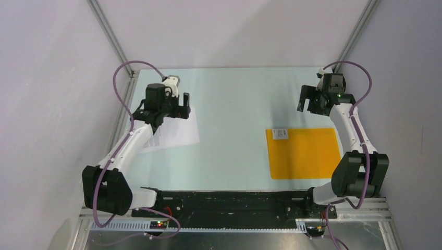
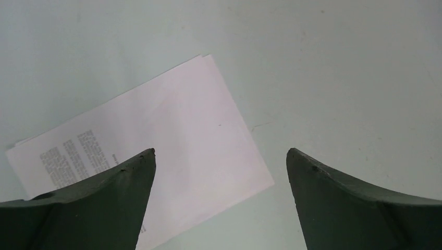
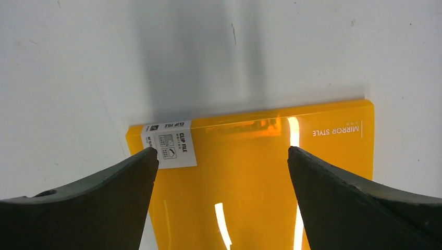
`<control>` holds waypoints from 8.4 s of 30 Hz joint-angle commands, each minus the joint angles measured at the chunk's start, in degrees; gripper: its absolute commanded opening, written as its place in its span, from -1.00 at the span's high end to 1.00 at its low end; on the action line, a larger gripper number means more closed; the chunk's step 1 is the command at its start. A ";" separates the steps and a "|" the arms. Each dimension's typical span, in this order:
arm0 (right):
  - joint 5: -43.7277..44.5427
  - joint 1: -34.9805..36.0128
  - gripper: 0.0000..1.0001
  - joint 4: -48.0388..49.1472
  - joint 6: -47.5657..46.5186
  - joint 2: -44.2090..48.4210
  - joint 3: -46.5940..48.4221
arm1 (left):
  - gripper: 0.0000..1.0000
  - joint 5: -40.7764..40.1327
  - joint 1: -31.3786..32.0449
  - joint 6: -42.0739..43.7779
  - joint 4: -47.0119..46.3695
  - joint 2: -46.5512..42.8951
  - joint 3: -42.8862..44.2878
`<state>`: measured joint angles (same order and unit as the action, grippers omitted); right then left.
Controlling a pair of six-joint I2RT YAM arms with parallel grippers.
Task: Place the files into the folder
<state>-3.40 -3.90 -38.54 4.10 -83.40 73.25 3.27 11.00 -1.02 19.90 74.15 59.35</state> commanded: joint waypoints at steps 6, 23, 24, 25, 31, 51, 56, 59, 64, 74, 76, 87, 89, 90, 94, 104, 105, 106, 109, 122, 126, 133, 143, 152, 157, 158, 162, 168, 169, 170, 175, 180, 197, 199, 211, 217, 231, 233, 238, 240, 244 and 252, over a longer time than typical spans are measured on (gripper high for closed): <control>-20.32 -8.87 -0.99 -8.84 -18.72 -2.19 3.77 | -0.99 14.34 5.22 14.47 -0.59 2.77 4.34; -32.86 -28.61 -0.85 -31.01 -43.00 -29.81 27.92 | -0.81 25.68 12.28 -12.55 -6.71 29.44 20.61; -32.41 -29.05 -0.86 -31.79 -43.59 -30.73 28.92 | -0.81 26.06 12.77 -13.63 -7.81 30.20 21.53; -31.91 -29.76 -0.94 -32.96 -44.80 -32.54 30.65 | -0.81 26.96 13.97 -15.24 -8.28 31.85 21.96; -26.69 -32.16 -0.99 -33.95 -48.47 -38.43 34.03 | -0.82 29.98 17.54 -21.56 -15.46 39.46 26.22; -30.01 -34.88 -0.65 -43.29 -57.18 -46.33 31.57 | -0.79 39.71 26.07 -31.36 -25.62 56.63 35.45; -32.96 -35.52 -0.52 -46.61 -57.76 -46.95 30.22 | -0.77 40.89 26.59 -32.69 -26.89 58.75 36.61; -35.42 -35.66 -0.45 -48.94 -57.94 -47.10 29.77 | -0.75 41.37 26.69 -33.52 -27.45 59.39 36.62; -39.30 -35.73 -0.36 -52.10 -58.33 -46.56 29.55 | -0.72 41.33 26.62 -33.70 -27.79 59.56 36.39; -44.39 -33.34 -0.20 -53.33 -58.37 -44.56 24.29 | -0.71 39.74 26.63 -33.58 -27.98 60.38 36.43; -45.76 -32.71 -0.17 -53.23 -57.98 -44.06 23.73 | -0.71 39.65 26.69 -33.42 -28.11 60.59 36.57; -54.53 -26.21 -0.09 -53.22 -58.05 -46.88 22.03 | -0.65 40.57 26.62 -32.71 -28.31 61.60 37.14; -54.53 -24.94 -0.07 -53.24 -58.86 -47.67 21.71 | -0.64 41.05 26.62 -32.51 -28.32 61.84 37.60; -54.35 -24.54 -0.05 -53.22 -59.30 -47.93 21.60 | -0.63 41.22 26.68 -32.44 -28.38 62.00 37.73; -52.74 -21.97 0.03 -53.22 -61.93 -48.73 20.80 | -0.60 41.70 26.98 -31.79 -28.41 62.26 38.17; -51.57 -19.19 0.17 -53.28 -63.32 -50.43 21.05 | -0.74 24.73 24.04 -23.10 -24.25 44.06 26.03; -51.45 -19.16 0.17 -53.34 -63.37 -50.54 21.14 | -0.78 23.17 22.74 -23.43 -24.27 38.85 23.55; -51.49 -19.07 0.17 -53.41 -63.17 -50.72 21.38 | -0.88 20.83 22.21 -23.73 -24.25 36.49 18.63; -52.26 -18.77 0.17 -53.38 -62.66 -50.96 21.90 | -0.99 17.74 20.94 -25.63 -24.21 26.75 8.45; -53.51 -17.44 0.20 -52.50 -59.78 -51.93 23.02 | -0.76 28.35 23.16 -34.89 -33.32 31.69 -8.35; -53.79 -17.75 0.20 -50.27 -57.11 -51.28 21.92 | -0.69 30.75 22.66 -35.99 -33.36 34.89 -6.65; -54.20 -16.48 0.20 -49.57 -56.71 -52.50 20.07 | -0.64 33.05 21.86 -36.41 -33.38 38.66 -1.63; -57.98 -15.42 1.00 -53.39 -50.97 -55.29 23.94 | -0.75 29.67 16.58 -29.70 -29.45 35.41 1.99; -62.19 -14.25 1.00 -53.14 -28.88 -61.98 36.60 | -0.95 15.29 14.70 3.05 -5.29 20.67 13.11; -66.34 -11.54 1.00 -53.07 -22.59 -61.86 34.27 | -0.99 8.13 19.51 21.76 -3.26 12.27 11.93; -67.74 -10.81 1.00 -52.93 -21.61 -61.86 34.12 | -0.99 7.32 21.32 26.77 -3.32 10.36 11.09; -73.53 -8.65 1.00 -51.69 -12.84 -62.57 33.22 | -0.99 7.51 26.58 37.26 -5.85 7.79 9.73; -85.80 -7.79 1.00 -37.25 9.35 -61.66 26.74 | -0.97 10.84 31.69 43.54 -6.92 8.39 8.37; -87.61 -7.79 1.00 -30.63 13.17 -61.38 25.48 | -0.95 11.26 32.14 44.39 -6.95 8.30 7.63; -90.41 -7.68 1.00 -27.47 20.37 -60.97 23.79 | -0.95 11.86 32.72 44.67 -7.04 8.29 7.45; -93.23 -7.33 1.00 -16.18 32.44 -60.68 22.94 | -0.92 13.92 33.83 48.25 -7.45 8.87 5.25; -93.77 -6.75 1.00 -14.69 34.16 -60.67 21.52 | -0.95 7.15 35.06 52.06 -18.74 10.99 0.98; -94.17 -7.59 0.33 3.52 44.68 -59.26 17.98 | 0.98 6.64 34.74 57.85 -27.12 13.29 4.01; -93.74 -8.09 -0.26 5.45 46.01 -58.71 17.91 | 1.00 5.43 33.95 56.42 -27.11 14.17 5.66; -79.64 -17.62 -0.99 20.22 54.59 -47.69 23.42 | 1.00 10.64 22.21 25.80 -5.73 22.42 30.93; -57.70 -17.41 -0.99 -9.66 24.08 -39.69 35.59 | 1.00 24.16 14.55 -0.80 -0.65 29.22 41.19; -22.19 1.16 -0.99 -19.54 -7.69 -25.33 36.34 | 1.00 36.90 2.65 -45.02 -31.27 30.88 8.86; -20.26 4.23 -0.99 -18.75 -7.71 -25.18 35.20 | 1.00 35.94 2.55 -47.88 -36.05 28.20 1.69; -20.78 10.58 -0.99 -17.09 -8.09 -25.30 32.72 | 1.00 34.73 1.79 -54.55 -42.86 22.77 -12.23; -22.01 11.98 -0.99 -16.00 -7.25 -26.11 31.09 | 1.00 35.36 1.92 -54.95 -43.35 21.19 -15.57; -17.83 14.57 -0.96 -14.48 -5.14 -28.46 26.29 | 0.93 32.82 3.15 -54.79 -43.42 19.28 -20.87; -7.86 16.22 -0.67 -12.69 -4.36 -30.38 18.17 | -0.04 28.59 5.77 -50.16 -39.98 13.56 -23.08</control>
<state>-17.69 11.86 -52.90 -0.89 -113.19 93.76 34.46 16.01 -54.50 -20.45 93.14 35.97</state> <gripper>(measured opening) 0.855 0.455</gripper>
